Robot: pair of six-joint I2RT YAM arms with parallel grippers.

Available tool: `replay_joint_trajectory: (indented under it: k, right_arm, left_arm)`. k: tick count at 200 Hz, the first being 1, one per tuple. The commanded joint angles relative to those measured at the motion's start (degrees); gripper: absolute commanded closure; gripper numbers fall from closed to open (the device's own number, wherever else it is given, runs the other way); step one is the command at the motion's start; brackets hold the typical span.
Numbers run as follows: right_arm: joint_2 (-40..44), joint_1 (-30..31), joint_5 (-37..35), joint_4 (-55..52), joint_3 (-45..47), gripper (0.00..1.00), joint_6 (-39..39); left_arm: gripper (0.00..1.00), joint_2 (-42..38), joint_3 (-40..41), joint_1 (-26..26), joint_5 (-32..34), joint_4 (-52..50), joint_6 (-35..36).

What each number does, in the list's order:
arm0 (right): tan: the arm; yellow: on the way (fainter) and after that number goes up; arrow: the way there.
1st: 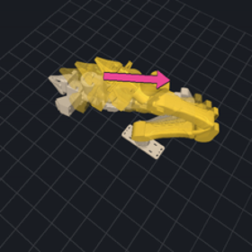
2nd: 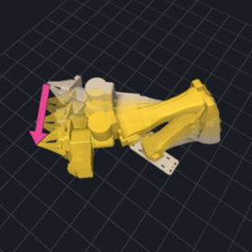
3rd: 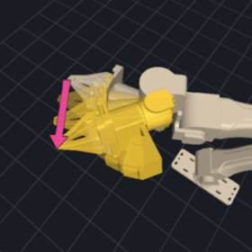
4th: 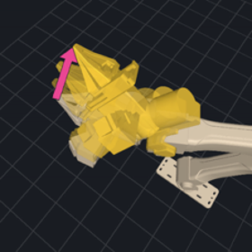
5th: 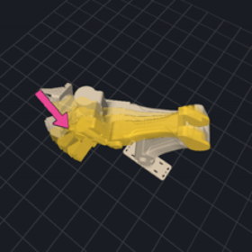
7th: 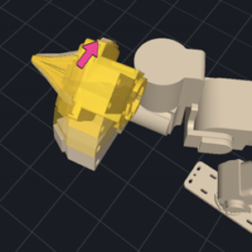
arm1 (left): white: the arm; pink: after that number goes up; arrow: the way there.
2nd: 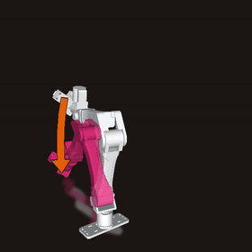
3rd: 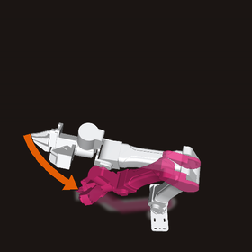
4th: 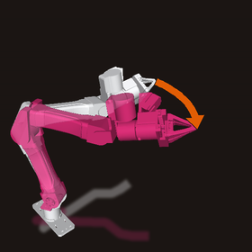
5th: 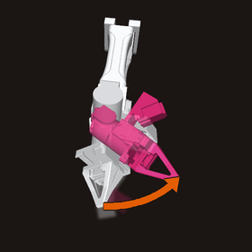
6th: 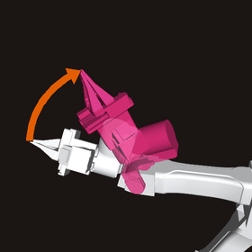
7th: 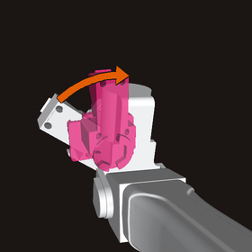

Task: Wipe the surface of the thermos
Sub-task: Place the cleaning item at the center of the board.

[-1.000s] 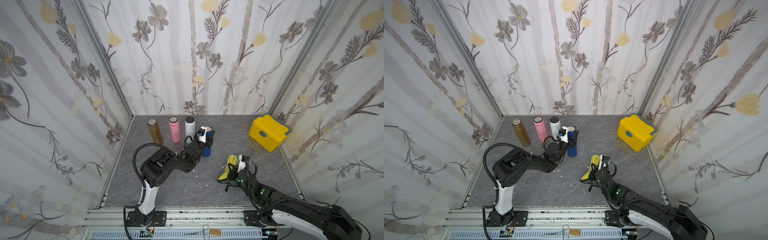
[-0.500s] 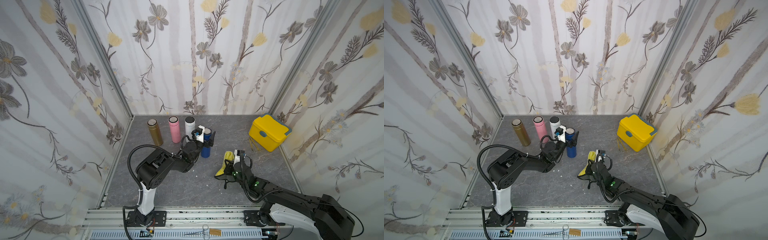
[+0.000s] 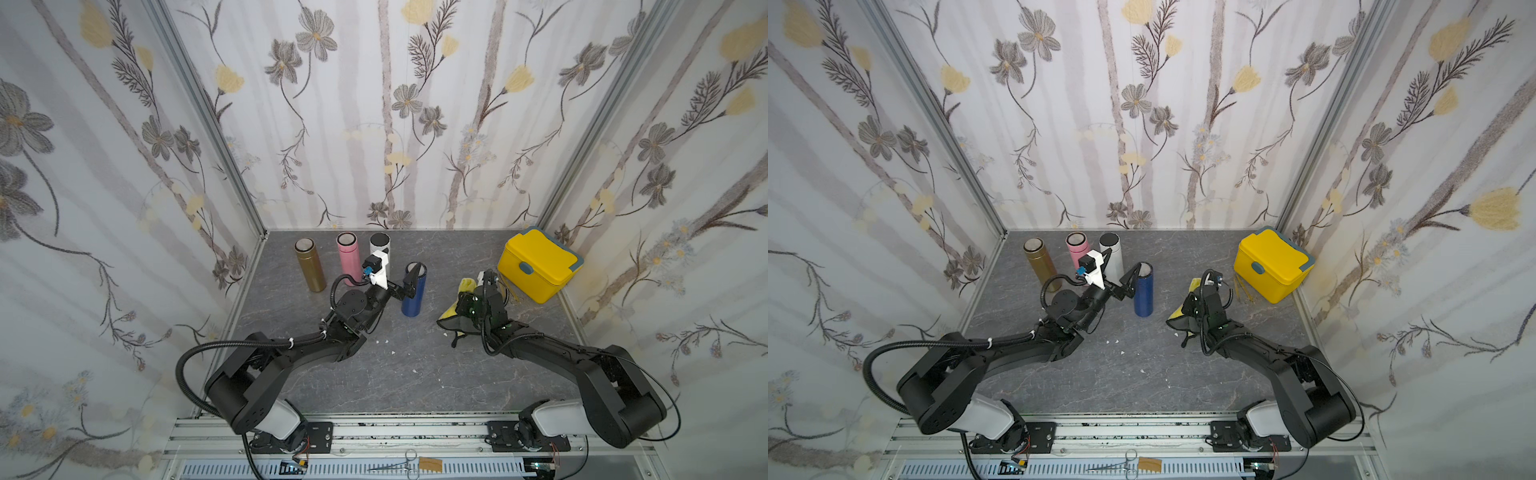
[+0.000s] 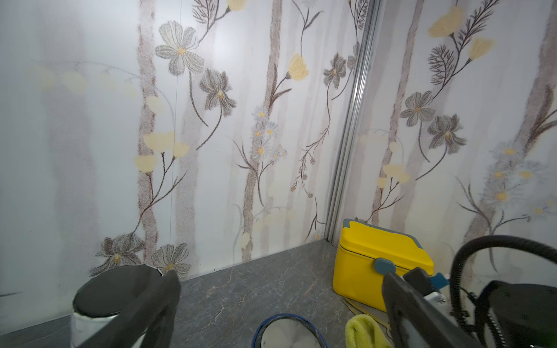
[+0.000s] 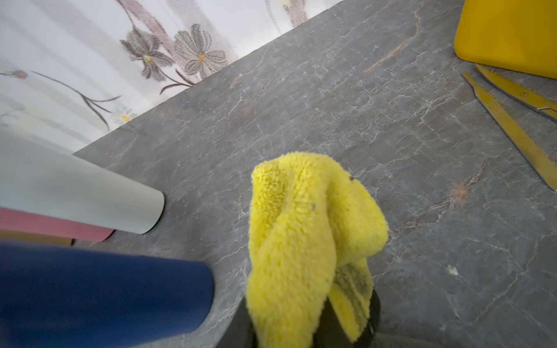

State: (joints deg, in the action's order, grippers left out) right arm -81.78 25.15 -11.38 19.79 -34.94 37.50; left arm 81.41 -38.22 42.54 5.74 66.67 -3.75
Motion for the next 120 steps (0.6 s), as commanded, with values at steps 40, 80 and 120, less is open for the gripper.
replay_joint_trajectory:
  k: [40,80,120]
  right_arm:
    - [-9.2,0.4,7.7,-1.1,-7.8,0.47,-0.7]
    - [-0.8,6.4,1.5,-4.8,-5.0,0.00,-0.2]
    - [13.1,8.6,-2.5,-9.5,0.2,0.00,1.0]
  left_arm:
    - [0.00,-25.0,7.0,0.0,6.2,-19.7,-0.4]
    - [0.00,-37.0,15.9,-0.2,15.5,-23.0,-0.4]
    - [0.00,-43.6,22.0,-0.4,23.7,-23.9,0.7]
